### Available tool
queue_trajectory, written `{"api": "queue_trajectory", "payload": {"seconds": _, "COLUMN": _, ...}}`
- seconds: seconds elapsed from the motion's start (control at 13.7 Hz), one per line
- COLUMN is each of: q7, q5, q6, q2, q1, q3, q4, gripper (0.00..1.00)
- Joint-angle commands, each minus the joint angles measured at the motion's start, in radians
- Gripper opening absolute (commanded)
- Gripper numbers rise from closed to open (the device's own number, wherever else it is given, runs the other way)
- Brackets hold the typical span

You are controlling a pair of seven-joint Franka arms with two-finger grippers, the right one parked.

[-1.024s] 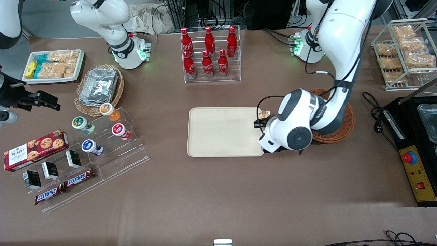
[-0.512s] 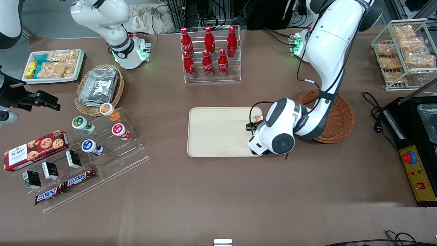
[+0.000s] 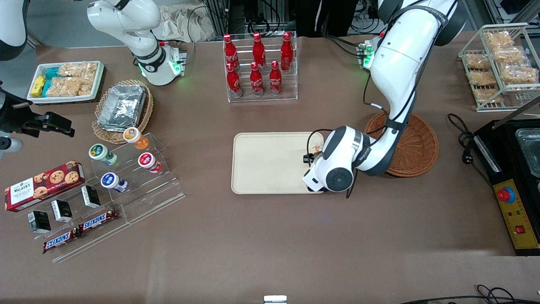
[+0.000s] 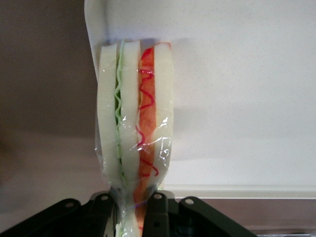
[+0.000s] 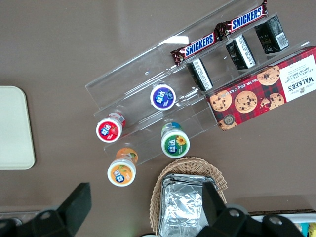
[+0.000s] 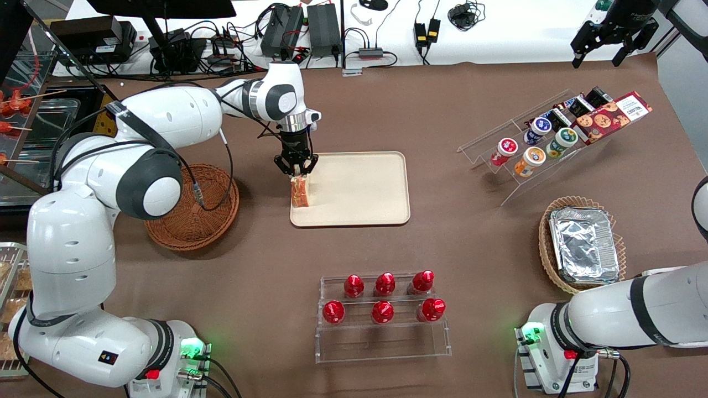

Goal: Place sandwich from basket to tray
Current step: 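Lower the sandwich onto the tray and open the left gripper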

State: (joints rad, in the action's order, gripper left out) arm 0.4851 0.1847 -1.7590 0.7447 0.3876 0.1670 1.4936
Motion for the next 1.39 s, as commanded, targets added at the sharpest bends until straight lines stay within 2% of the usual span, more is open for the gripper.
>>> {"api": "queue_trajectory", "payload": {"seconds": 0.0, "q7": -0.002, "q5": -0.014, "q6": 0.000, "q2": 0.013, "q1": 0.013, "q3": -0.007, "q4": -0.019, "gripper": 0.26}}
{"api": "queue_trajectory", "payload": {"seconds": 0.07, "q7": 0.001, "q5": -0.014, "q6": -0.002, "q2": 0.015, "q1": 0.013, "q3": -0.007, "q4": -0.019, "gripper": 0.31}}
{"api": "queue_trajectory", "payload": {"seconds": 0.15, "q7": 0.001, "q5": -0.014, "q6": -0.002, "q2": 0.015, "q1": 0.019, "q3": -0.007, "q4": -0.019, "gripper": 0.51}}
{"api": "queue_trajectory", "payload": {"seconds": 0.22, "q7": 0.001, "q5": -0.016, "q6": -0.002, "q2": 0.015, "q1": 0.020, "q3": -0.007, "q4": -0.019, "gripper": 0.84}}
{"api": "queue_trajectory", "payload": {"seconds": 0.29, "q7": 0.007, "q5": -0.016, "q6": -0.002, "q2": 0.013, "q1": 0.020, "q3": -0.007, "q4": -0.022, "gripper": 1.00}}
{"api": "queue_trajectory", "payload": {"seconds": 0.59, "q7": 0.018, "q5": -0.019, "q6": 0.009, "q2": -0.013, "q1": 0.020, "q3": -0.009, "q4": -0.026, "gripper": 1.00}}
{"api": "queue_trajectory", "payload": {"seconds": 0.88, "q7": 0.096, "q5": -0.036, "q6": 0.056, "q2": -0.114, "q1": 0.007, "q3": -0.020, "q4": -0.019, "gripper": 1.00}}
{"api": "queue_trajectory", "payload": {"seconds": 1.32, "q7": 0.084, "q5": -0.037, "q6": 0.171, "q2": -0.255, "q1": -0.102, "q3": -0.029, "q4": -0.022, "gripper": 1.00}}
